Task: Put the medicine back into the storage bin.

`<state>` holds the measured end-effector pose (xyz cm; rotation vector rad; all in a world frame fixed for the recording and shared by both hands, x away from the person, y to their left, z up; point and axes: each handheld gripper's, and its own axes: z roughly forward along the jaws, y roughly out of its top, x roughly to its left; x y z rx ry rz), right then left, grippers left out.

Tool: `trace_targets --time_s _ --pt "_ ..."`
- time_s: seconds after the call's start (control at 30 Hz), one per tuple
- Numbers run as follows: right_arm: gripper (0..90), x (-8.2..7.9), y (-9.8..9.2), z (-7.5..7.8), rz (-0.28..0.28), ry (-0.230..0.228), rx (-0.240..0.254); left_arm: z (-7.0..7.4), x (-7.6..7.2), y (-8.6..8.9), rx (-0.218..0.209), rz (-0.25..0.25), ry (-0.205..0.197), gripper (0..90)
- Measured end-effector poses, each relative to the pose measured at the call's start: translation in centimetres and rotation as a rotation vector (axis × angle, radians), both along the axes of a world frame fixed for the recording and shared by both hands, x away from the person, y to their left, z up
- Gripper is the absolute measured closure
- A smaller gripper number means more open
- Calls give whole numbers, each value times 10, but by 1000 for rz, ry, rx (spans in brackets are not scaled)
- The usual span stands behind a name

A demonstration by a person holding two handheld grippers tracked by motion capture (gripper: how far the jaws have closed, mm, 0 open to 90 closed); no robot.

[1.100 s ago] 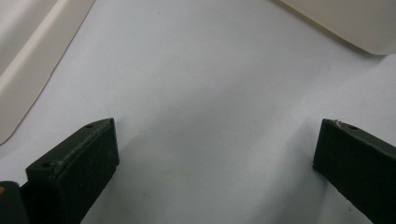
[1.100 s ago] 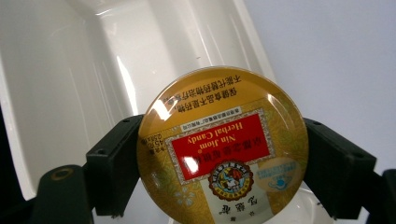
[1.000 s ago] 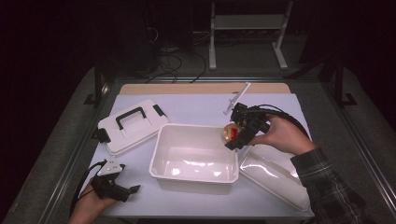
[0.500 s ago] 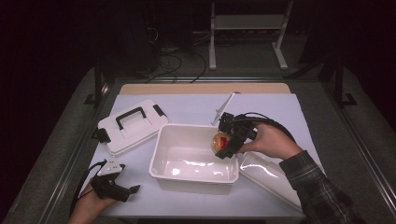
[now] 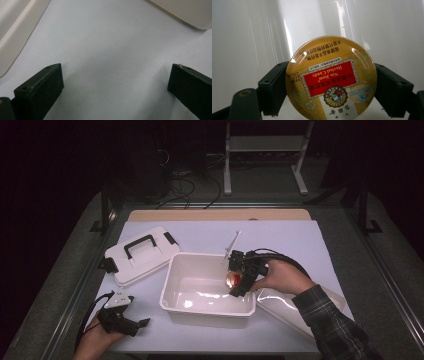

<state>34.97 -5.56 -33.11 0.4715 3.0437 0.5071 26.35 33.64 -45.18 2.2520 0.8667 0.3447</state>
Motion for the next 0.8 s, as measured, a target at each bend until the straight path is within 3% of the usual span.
trace_targets --time_s 0.37,0.8 --pt "150 -1 0 -5 -7 21 8 0 0 0 -1 1 0 0" --pt "149 -6 -25 30 -64 -43 101 0 0 0 2 -1 -3 0"
